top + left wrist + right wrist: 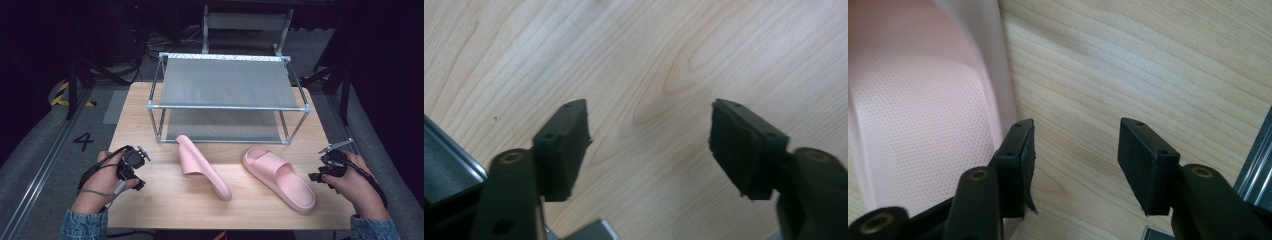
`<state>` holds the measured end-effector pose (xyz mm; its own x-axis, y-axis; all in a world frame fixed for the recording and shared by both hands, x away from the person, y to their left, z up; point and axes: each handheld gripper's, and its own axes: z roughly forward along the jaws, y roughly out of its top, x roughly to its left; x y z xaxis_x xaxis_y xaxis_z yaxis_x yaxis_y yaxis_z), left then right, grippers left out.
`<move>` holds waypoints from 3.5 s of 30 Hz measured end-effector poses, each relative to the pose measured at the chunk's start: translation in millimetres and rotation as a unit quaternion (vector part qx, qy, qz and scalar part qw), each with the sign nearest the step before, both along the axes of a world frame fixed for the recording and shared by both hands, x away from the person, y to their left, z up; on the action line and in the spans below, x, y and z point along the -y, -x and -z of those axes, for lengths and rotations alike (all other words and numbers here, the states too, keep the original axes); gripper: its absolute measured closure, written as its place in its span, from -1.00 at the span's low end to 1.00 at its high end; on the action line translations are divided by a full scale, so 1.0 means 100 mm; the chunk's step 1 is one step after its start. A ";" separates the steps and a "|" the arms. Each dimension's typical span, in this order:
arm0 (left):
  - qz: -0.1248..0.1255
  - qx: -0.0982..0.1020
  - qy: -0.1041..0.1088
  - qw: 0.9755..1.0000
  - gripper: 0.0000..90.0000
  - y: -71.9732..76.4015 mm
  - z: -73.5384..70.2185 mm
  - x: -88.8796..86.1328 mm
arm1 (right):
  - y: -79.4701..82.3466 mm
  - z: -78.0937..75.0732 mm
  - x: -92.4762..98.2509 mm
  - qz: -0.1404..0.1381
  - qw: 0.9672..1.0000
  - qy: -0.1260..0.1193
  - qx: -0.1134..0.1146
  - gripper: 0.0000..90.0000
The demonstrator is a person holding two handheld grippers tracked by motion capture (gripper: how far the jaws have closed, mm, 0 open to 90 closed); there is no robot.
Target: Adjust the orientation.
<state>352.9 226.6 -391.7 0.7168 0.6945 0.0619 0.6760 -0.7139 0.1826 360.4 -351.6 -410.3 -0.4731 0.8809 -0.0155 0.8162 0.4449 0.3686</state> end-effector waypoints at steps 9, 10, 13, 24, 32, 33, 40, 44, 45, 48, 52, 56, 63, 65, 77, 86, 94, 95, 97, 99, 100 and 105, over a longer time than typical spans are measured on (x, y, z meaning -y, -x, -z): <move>-0.046 -0.013 -0.018 0.999 -0.05 -0.03 -0.17 0.02 | 0.02 0.01 -0.04 0.002 1.000 0.000 0.017 0.10; -0.044 -0.009 -0.016 0.999 -0.06 -0.04 -0.20 0.03 | 0.02 0.01 -0.04 0.000 1.000 -0.002 0.020 0.08; -0.036 -0.003 -0.002 0.999 0.11 -0.04 -0.25 0.07 | 0.02 0.03 -0.04 0.002 1.000 -0.012 0.022 0.06; -0.037 -0.016 0.056 0.998 0.84 -0.15 -0.34 0.21 | 0.12 0.03 0.04 0.018 0.999 -0.014 0.037 0.07; 0.009 -0.014 0.072 0.997 0.97 -0.17 -0.34 0.49 | 0.19 0.06 0.09 0.024 0.999 -0.015 0.040 0.04; 0.015 -0.011 0.076 0.997 0.99 -0.18 -0.34 0.52 | 0.20 0.07 0.09 0.024 0.999 -0.017 0.040 0.04; 0.045 0.003 0.103 0.994 0.98 -0.15 -0.39 0.70 | 0.23 0.09 0.10 0.025 0.999 -0.015 0.039 0.04; 0.059 -0.002 0.099 0.993 0.93 -0.15 -0.38 0.82 | 0.25 0.12 0.10 0.025 0.999 -0.013 0.035 0.04; 0.055 -0.002 0.098 0.994 0.92 -0.15 -0.37 0.84 | 0.26 0.11 0.11 0.025 0.999 -0.012 0.033 0.04; 0.062 0.001 0.095 0.994 0.91 -0.16 -0.35 0.91 | 0.28 0.12 0.13 0.026 0.999 -0.010 0.033 0.05; 0.075 -0.006 0.122 0.990 0.88 -0.18 -0.34 1.01 | 0.31 0.14 0.16 0.032 0.999 -0.009 0.031 0.05; 0.084 -0.007 0.132 0.988 0.91 -0.21 -0.30 1.11 | 0.35 0.15 0.19 0.035 0.999 -0.006 0.028 0.05; 0.097 -0.007 0.135 0.986 0.97 -0.26 -0.24 1.25 | 0.38 0.16 0.23 0.044 0.999 -0.005 0.029 0.05; 0.101 -0.013 0.135 0.986 0.96 -0.29 -0.24 1.26 | 0.39 0.16 0.23 0.045 0.999 -0.004 0.028 0.05; 0.111 0.014 0.169 0.979 0.85 -0.34 -0.26 1.33 | 0.45 0.14 0.27 0.052 0.998 -0.006 0.028 0.05; 0.115 0.028 0.185 0.975 0.72 -0.37 -0.27 1.40 | 0.46 0.10 0.30 0.054 0.998 -0.009 0.037 0.05; 0.129 0.038 0.187 0.973 0.58 -0.45 -0.30 1.55 | 0.46 0.09 0.30 0.055 0.998 -0.012 0.039 0.04; 0.129 0.038 0.189 0.973 0.56 -0.46 -0.30 1.57 | 0.46 0.09 0.30 0.055 0.998 -0.013 0.039 0.04; 0.132 0.044 0.187 0.972 0.51 -0.47 -0.30 1.63 | 0.47 0.09 0.31 0.056 0.998 -0.013 0.038 0.04; 0.138 0.054 0.179 0.973 0.46 -0.48 -0.31 1.70 | 0.47 0.10 0.31 0.058 0.997 -0.013 0.039 0.04; 0.142 0.066 0.175 0.972 0.42 -0.47 -0.32 1.73 | 0.46 0.10 0.32 0.059 0.998 -0.013 0.037 0.04; 0.135 0.119 0.185 0.966 0.18 -0.43 -0.42 1.75 | 0.47 0.10 0.31 0.059 0.997 -0.015 0.041 0.03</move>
<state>396.1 51.2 -350.1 0.8713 0.4899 0.0308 0.3808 -0.7142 0.5873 313.7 -382.3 -420.2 -0.3636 0.9313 -0.0226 0.8295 0.3347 0.4471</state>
